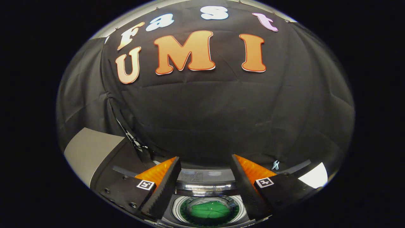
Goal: Put the clothes into the washing machine and then close the washing machine lid.
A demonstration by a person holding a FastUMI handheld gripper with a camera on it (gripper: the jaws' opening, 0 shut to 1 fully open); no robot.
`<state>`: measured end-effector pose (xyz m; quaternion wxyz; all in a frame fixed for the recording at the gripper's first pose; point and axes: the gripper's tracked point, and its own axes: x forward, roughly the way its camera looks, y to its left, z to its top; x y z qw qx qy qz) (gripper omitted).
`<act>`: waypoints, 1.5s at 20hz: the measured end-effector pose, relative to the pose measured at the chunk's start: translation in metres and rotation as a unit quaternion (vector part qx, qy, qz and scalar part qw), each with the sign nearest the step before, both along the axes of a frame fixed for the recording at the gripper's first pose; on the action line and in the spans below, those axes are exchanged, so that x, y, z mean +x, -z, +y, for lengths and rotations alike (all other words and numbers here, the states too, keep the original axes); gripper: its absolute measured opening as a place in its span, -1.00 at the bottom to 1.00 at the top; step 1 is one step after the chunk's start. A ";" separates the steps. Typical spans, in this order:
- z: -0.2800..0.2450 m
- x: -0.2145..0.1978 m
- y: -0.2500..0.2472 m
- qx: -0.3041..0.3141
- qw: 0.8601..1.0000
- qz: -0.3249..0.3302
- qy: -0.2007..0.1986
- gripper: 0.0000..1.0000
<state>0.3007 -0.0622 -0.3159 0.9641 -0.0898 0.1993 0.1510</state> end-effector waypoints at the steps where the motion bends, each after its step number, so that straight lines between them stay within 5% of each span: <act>1: -0.001 -0.003 0.001 0.001 1.000 -0.005 0.001 1.00; 16: -0.024 -0.048 0.030 0.005 1.000 -0.024 0.006 0.96; 22: -0.084 -0.105 0.152 -0.008 0.989 0.132 0.069 0.97; 30: -0.121 -0.109 0.135 -0.006 0.987 0.126 0.097 0.98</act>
